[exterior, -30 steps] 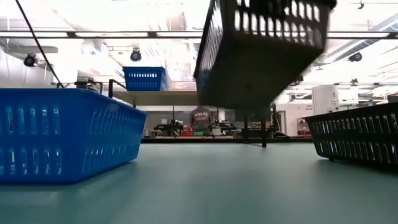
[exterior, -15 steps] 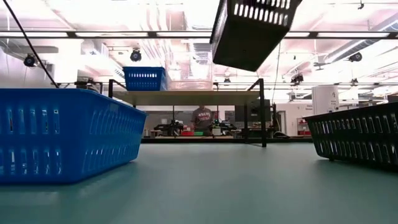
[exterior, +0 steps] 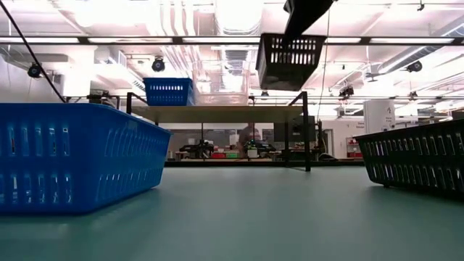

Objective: Stack baskets on shelf by color
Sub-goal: Put the left black bin on the shelf

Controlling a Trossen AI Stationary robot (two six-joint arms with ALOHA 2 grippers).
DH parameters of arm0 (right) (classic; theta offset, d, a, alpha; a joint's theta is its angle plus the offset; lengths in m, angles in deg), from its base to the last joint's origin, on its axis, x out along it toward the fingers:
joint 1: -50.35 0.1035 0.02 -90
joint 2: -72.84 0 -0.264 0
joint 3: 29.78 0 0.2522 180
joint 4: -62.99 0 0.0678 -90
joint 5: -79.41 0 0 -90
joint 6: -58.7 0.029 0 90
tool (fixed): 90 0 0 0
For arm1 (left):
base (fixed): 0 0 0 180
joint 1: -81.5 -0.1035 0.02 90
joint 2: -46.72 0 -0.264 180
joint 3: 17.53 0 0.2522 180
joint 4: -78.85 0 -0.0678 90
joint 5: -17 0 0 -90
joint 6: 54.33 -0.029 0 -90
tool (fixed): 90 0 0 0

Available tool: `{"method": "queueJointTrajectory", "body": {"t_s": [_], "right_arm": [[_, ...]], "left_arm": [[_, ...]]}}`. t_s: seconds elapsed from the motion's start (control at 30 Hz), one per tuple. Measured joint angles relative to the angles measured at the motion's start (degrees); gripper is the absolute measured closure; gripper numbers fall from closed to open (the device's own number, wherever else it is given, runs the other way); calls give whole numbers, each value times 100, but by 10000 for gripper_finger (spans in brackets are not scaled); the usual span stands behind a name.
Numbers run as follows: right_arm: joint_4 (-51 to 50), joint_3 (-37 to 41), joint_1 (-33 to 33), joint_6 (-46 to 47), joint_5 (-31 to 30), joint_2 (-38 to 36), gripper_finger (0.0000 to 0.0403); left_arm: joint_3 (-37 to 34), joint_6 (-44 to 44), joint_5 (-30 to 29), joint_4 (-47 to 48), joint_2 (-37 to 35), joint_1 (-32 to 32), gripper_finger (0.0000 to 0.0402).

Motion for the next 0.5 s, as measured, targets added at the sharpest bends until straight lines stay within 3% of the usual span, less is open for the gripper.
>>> {"method": "queueJointTrajectory", "body": {"t_s": [0.27,0.5], "right_arm": [[6,1,-690,-525,69,-2,392],[79,0,-1280,-825,713,-2,392]], "left_arm": [[-71,-49,-251,-2,-68,0,402],[-78,-49,-273,-2,-79,0,402]]}}
